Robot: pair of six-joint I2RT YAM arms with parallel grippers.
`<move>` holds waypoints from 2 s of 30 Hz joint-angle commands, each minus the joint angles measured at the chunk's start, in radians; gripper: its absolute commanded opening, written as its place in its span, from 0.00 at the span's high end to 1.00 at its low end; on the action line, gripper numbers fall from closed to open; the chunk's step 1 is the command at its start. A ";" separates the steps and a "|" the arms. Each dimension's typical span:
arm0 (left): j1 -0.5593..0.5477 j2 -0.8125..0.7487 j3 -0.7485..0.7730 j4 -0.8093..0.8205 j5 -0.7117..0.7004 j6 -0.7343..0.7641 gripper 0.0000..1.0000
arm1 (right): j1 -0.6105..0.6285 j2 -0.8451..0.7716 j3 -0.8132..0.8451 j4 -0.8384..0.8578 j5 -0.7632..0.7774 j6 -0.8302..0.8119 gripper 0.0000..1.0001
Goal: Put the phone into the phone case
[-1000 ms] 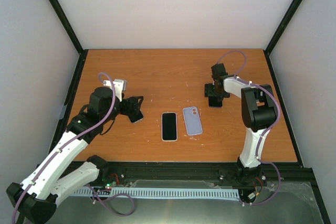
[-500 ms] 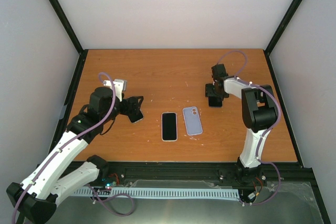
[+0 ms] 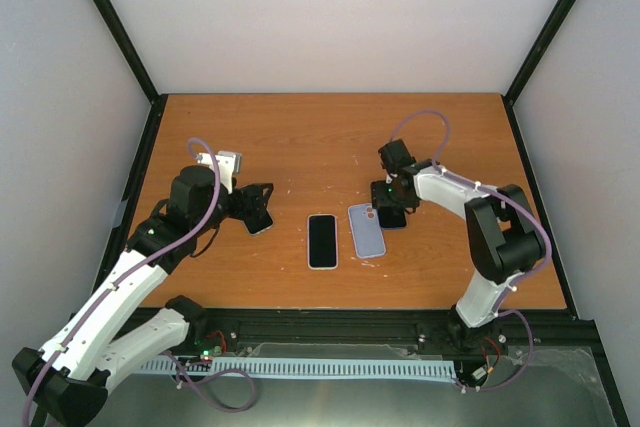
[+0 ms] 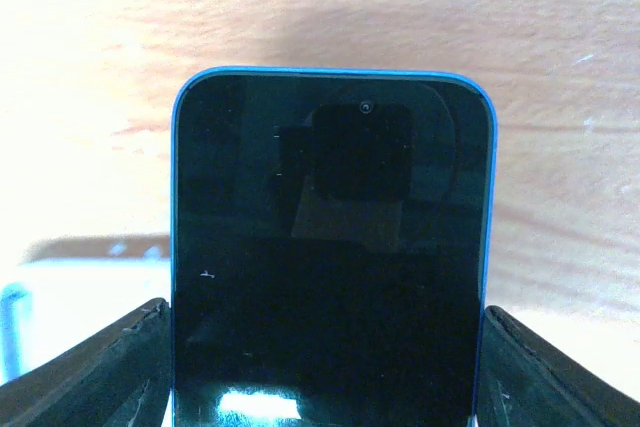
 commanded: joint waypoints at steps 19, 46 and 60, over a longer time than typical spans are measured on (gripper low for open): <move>-0.005 -0.011 0.012 0.009 0.001 -0.005 0.00 | 0.239 -0.139 -0.130 0.026 -0.022 0.157 0.39; -0.005 -0.010 0.012 0.009 0.001 -0.005 0.01 | 0.265 -0.020 -0.062 -0.021 0.036 0.173 0.38; -0.005 -0.011 0.011 0.009 -0.001 -0.005 0.01 | 0.265 0.030 -0.003 -0.045 0.083 0.177 0.35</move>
